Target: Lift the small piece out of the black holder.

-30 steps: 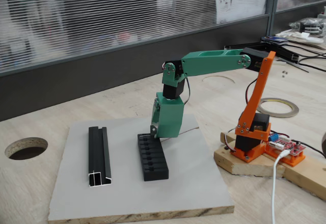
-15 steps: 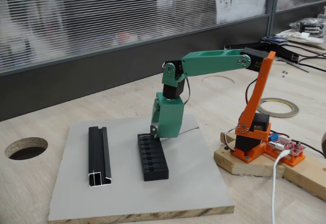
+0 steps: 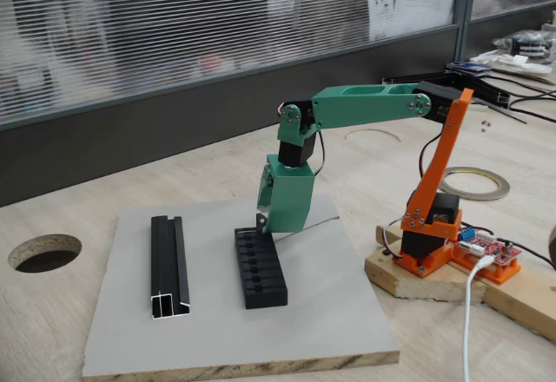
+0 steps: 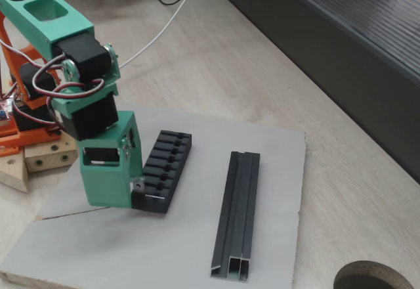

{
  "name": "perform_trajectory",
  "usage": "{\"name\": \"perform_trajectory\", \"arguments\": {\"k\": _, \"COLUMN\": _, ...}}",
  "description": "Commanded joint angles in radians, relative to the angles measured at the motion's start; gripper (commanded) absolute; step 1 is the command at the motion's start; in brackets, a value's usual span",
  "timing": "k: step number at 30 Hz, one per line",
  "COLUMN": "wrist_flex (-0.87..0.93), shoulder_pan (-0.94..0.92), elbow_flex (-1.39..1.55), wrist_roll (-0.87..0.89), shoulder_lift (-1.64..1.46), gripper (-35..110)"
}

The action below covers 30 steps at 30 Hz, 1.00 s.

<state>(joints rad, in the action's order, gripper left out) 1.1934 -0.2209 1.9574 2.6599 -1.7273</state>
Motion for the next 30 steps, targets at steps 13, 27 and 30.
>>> {"name": "perform_trajectory", "arguments": {"k": 13, "wrist_flex": 0.011, "shoulder_pan": -0.008, "elbow_flex": -0.084, "wrist_roll": 0.002, "shoulder_lift": -0.029, "gripper": 46}}
{"name": "perform_trajectory", "arguments": {"k": 27, "wrist_flex": 0.005, "shoulder_pan": 0.002, "elbow_flex": -0.095, "wrist_roll": 0.002, "shoulder_lift": 0.051, "gripper": 46}}
{"name": "perform_trajectory", "arguments": {"k": 30, "wrist_flex": 0.011, "shoulder_pan": -0.005, "elbow_flex": -0.095, "wrist_roll": 0.002, "shoulder_lift": 0.051, "gripper": 46}}
